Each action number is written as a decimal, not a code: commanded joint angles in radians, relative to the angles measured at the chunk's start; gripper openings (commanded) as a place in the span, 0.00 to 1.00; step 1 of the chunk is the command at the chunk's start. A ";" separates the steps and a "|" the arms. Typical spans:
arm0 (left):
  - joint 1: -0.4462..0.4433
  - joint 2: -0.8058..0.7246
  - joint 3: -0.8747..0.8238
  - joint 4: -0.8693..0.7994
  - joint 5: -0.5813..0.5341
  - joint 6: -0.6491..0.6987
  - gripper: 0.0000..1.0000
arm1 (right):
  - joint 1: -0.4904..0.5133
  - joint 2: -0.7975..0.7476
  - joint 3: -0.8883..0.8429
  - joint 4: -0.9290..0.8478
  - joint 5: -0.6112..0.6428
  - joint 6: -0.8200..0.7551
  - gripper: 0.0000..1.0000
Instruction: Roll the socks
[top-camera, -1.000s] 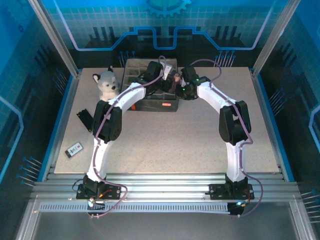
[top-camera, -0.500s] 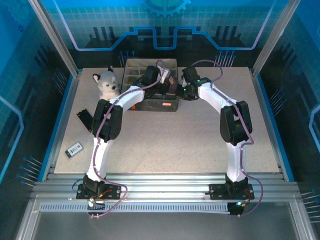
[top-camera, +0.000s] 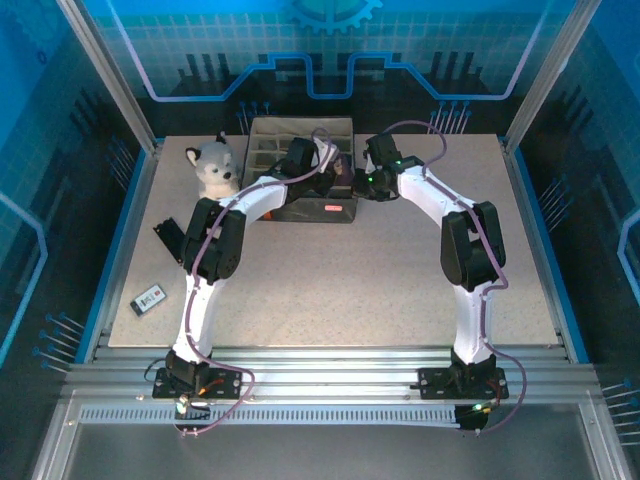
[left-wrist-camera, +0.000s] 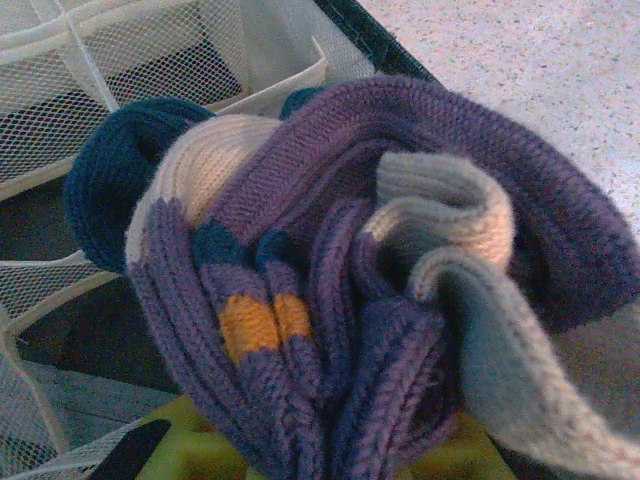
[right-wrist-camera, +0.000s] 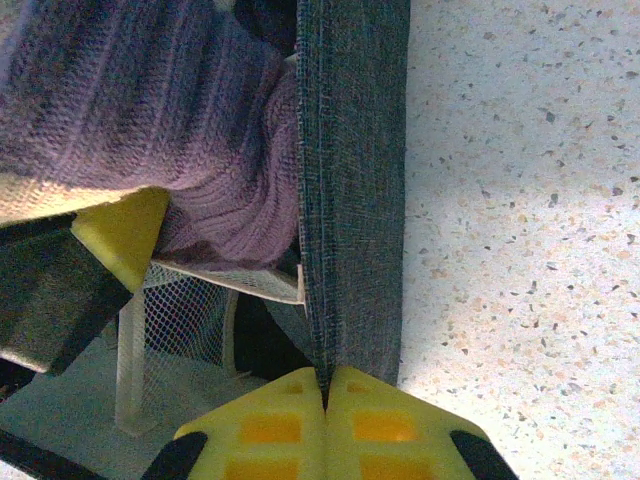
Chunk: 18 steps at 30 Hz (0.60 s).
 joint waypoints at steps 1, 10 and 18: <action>0.007 -0.032 -0.035 -0.047 -0.096 0.062 0.00 | -0.023 -0.006 -0.032 -0.034 -0.011 0.014 0.04; -0.051 -0.013 -0.023 -0.072 -0.260 0.232 0.00 | -0.027 -0.009 -0.047 -0.008 -0.031 0.022 0.03; -0.086 0.045 0.046 -0.190 -0.241 0.305 0.00 | -0.027 -0.008 -0.057 0.006 -0.046 0.021 0.03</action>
